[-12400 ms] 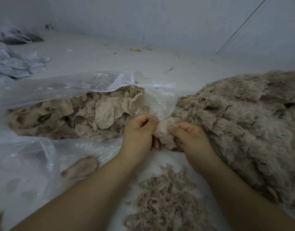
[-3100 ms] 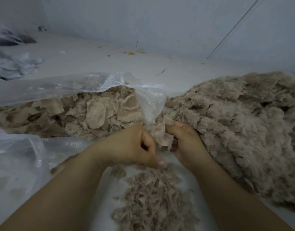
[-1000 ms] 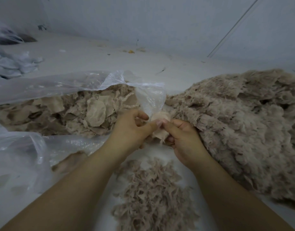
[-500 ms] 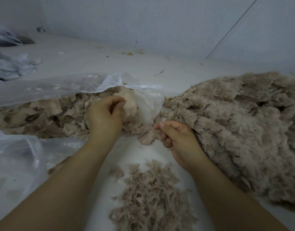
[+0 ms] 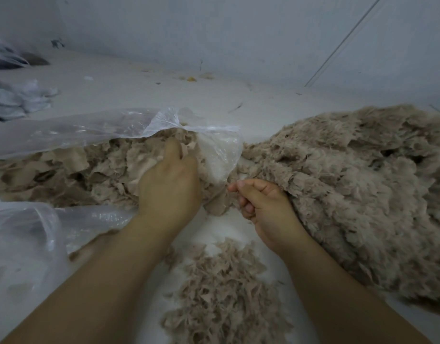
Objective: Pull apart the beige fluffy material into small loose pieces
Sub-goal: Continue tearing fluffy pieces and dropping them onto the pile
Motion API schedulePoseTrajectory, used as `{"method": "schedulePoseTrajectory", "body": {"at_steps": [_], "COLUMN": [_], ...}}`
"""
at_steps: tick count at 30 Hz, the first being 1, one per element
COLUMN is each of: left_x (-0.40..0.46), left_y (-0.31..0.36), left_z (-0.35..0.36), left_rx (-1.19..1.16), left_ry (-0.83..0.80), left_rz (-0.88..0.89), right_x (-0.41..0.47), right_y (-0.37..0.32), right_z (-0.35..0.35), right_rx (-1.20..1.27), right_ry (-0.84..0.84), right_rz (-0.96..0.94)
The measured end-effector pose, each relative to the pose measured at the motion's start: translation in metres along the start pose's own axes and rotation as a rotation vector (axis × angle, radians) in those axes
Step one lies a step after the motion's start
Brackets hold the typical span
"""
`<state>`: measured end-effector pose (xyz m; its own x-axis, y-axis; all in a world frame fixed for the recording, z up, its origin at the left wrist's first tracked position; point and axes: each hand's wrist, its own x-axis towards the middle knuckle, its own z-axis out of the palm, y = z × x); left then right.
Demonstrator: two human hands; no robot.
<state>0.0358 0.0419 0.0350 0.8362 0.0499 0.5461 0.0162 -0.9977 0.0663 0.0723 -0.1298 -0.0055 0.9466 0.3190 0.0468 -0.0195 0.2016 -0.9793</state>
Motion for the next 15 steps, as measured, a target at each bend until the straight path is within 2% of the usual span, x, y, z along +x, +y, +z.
{"method": "schedulePoseTrajectory", "body": {"at_steps": [2,6,8,10,15], "left_x": [0.001,0.001,0.002,0.001,-0.001], "left_y": [-0.001,-0.022,-0.025,-0.022,-0.010], "left_z": [0.005,0.024,0.023,0.020,0.009], "left_rx": [0.004,0.023,-0.018,-0.047,-0.205], "left_ry": [-0.050,-0.230,-0.199,-0.116,0.027], "left_rz": [0.046,-0.148,-0.174,-0.128,0.160], "right_x": [0.000,-0.002,-0.002,-0.002,-0.002], "right_y": [-0.001,-0.002,-0.002,-0.002,-0.003], "right_z": [0.000,0.001,0.002,0.002,0.003], "right_rx": [0.005,0.012,0.007,0.004,0.007], "right_ry": [0.012,0.025,0.025,0.028,0.028], "right_rz": [0.008,0.016,0.018,0.022,0.022]}}
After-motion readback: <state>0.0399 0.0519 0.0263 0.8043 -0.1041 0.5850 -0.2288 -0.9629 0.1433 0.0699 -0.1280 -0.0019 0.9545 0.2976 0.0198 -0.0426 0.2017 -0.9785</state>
